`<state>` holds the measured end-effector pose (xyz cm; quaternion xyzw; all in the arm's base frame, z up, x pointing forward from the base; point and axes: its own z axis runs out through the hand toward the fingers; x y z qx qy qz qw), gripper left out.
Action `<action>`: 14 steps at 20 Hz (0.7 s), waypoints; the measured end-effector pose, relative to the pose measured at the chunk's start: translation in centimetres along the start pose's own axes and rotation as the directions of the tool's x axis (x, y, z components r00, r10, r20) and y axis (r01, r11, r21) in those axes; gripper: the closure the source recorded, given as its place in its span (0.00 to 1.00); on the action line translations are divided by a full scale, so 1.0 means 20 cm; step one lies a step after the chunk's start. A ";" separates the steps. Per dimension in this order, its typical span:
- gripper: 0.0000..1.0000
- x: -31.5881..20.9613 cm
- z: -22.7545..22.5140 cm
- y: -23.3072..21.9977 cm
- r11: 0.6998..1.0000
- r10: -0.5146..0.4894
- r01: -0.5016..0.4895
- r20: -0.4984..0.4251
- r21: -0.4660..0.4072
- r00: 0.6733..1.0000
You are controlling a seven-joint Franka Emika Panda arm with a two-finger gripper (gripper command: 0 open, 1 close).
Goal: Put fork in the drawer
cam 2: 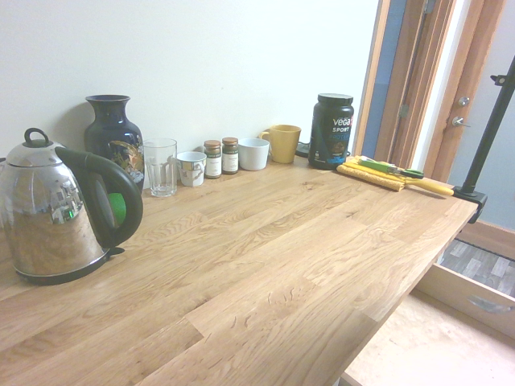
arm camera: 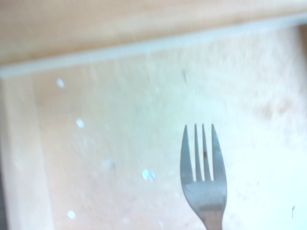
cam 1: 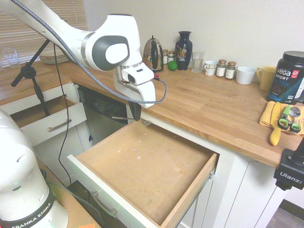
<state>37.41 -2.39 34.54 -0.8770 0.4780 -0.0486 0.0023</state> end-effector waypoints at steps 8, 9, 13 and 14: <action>1.00 0.06 0.30 -0.05 1.000 -0.008 0.008 -0.001 0.000 1.000; 1.00 0.08 0.34 -0.06 1.000 -0.010 0.010 0.000 -0.004 1.000; 1.00 0.14 0.53 -0.12 0.999 -0.022 0.023 0.010 -0.031 1.000; 1.00 0.15 0.58 -0.14 0.999 -0.026 0.026 0.014 -0.037 1.000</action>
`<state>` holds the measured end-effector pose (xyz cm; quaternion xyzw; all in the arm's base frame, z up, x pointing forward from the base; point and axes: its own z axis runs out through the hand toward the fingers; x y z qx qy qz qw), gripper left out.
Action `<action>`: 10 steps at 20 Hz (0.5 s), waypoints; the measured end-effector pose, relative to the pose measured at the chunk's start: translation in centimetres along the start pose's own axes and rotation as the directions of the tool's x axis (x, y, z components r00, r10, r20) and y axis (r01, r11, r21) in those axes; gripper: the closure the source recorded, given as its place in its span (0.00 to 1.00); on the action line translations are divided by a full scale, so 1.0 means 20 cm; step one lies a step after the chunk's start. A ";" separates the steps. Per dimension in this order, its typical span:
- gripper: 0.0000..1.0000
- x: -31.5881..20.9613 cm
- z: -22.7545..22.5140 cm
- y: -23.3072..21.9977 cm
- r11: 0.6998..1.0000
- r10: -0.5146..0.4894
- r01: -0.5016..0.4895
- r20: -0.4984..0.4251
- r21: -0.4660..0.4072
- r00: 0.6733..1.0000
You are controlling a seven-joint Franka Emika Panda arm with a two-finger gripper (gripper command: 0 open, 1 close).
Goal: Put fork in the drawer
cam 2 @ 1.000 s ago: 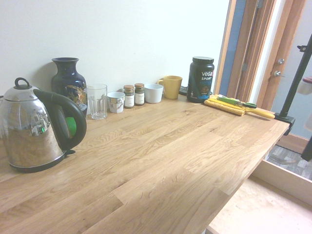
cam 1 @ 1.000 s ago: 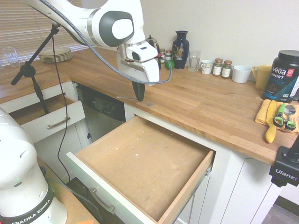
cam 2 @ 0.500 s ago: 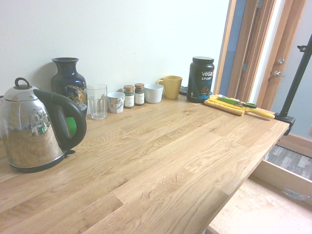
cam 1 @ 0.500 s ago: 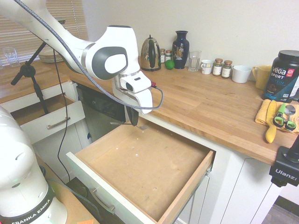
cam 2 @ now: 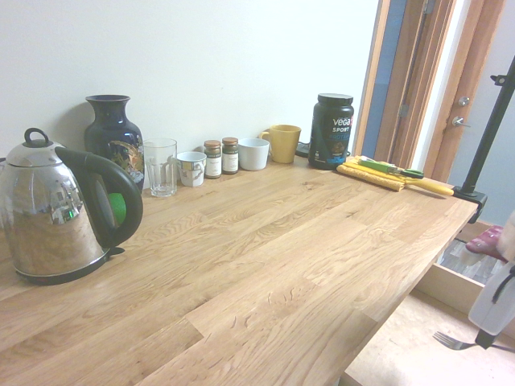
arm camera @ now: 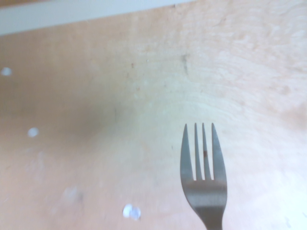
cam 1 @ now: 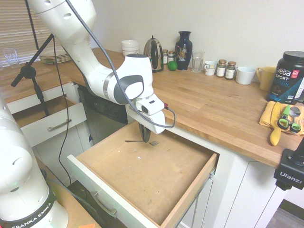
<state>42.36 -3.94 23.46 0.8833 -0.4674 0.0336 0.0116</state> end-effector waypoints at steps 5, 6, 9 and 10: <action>1.00 0.02 0.17 -0.08 0.999 -0.009 0.010 0.020 -0.034 1.000; 1.00 0.02 0.19 -0.09 0.999 -0.009 0.010 0.022 -0.040 1.000; 1.00 0.01 0.25 -0.12 0.999 0.005 -0.003 0.039 -0.053 0.999; 1.00 0.01 0.27 -0.12 0.998 0.008 -0.005 0.043 -0.057 0.999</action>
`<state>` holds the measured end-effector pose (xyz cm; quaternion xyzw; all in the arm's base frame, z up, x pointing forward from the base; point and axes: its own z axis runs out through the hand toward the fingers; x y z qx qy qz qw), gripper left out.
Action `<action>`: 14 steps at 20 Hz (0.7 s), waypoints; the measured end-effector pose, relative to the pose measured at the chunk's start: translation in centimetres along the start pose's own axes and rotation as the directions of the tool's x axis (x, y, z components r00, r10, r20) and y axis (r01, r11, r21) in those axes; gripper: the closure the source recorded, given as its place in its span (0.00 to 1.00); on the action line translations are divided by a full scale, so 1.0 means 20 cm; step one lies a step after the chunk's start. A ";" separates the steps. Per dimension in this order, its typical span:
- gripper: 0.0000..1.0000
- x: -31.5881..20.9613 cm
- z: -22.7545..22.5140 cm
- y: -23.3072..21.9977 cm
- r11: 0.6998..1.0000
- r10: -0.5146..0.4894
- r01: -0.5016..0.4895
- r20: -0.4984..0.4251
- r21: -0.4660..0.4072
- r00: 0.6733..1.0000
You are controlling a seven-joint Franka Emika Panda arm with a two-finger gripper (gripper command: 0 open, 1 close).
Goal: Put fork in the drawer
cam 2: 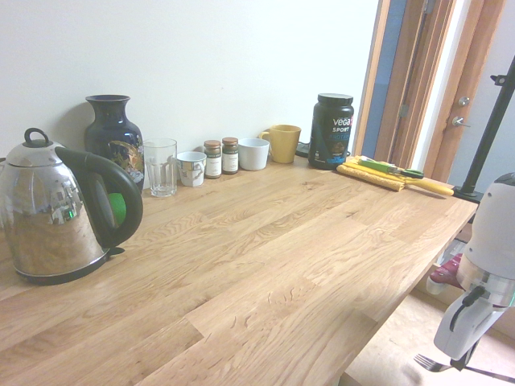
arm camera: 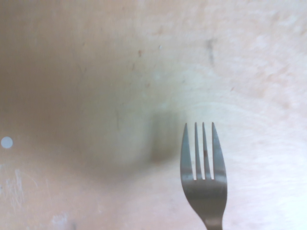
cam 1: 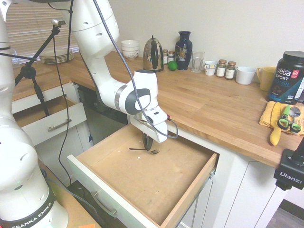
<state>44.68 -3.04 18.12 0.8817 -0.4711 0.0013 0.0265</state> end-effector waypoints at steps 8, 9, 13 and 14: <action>1.00 0.01 0.15 -0.05 1.000 0.005 -0.005 0.025 -0.027 1.000; 1.00 0.02 0.17 -0.05 1.000 0.006 -0.005 0.027 -0.029 1.000; 1.00 0.03 0.22 -0.05 0.999 0.012 -0.011 0.038 -0.032 0.999; 0.00 0.03 0.23 -0.05 0.999 0.018 -0.016 0.041 -0.033 0.999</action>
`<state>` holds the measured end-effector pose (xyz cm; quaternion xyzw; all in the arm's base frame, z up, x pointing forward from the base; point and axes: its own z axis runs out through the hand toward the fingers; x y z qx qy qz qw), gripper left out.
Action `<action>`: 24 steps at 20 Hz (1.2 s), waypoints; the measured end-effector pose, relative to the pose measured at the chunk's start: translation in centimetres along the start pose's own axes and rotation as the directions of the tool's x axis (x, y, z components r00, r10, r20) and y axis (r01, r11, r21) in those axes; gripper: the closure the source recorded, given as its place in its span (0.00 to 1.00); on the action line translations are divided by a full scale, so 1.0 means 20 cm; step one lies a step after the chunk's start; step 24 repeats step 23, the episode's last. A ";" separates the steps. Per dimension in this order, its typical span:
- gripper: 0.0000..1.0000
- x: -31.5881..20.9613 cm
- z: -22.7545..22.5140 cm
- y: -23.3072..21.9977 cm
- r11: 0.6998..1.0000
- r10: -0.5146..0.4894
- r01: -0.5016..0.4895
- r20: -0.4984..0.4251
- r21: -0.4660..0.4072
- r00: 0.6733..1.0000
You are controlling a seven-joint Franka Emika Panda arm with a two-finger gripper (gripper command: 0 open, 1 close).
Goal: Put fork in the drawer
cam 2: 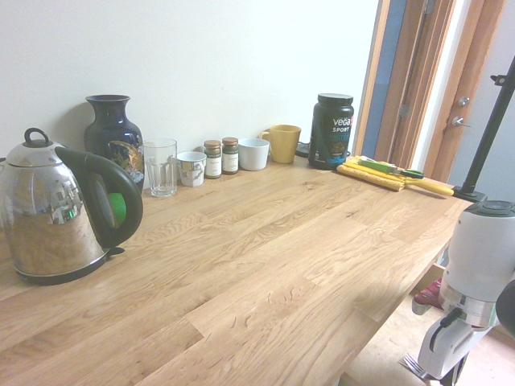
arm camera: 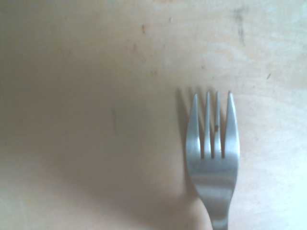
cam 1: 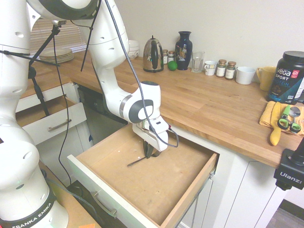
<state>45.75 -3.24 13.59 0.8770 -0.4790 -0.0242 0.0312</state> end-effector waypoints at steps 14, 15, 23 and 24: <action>0.00 -0.02 -0.03 -0.04 1.000 0.002 -0.002 -0.007 0.016 1.000; 0.00 -0.01 -0.05 -0.04 1.000 0.002 -0.001 -0.011 0.021 1.000; 0.00 -0.10 -0.36 0.02 0.997 -0.063 0.063 -0.012 0.049 0.998; 0.00 -0.10 -0.36 0.02 0.997 -0.063 0.063 -0.012 0.049 0.998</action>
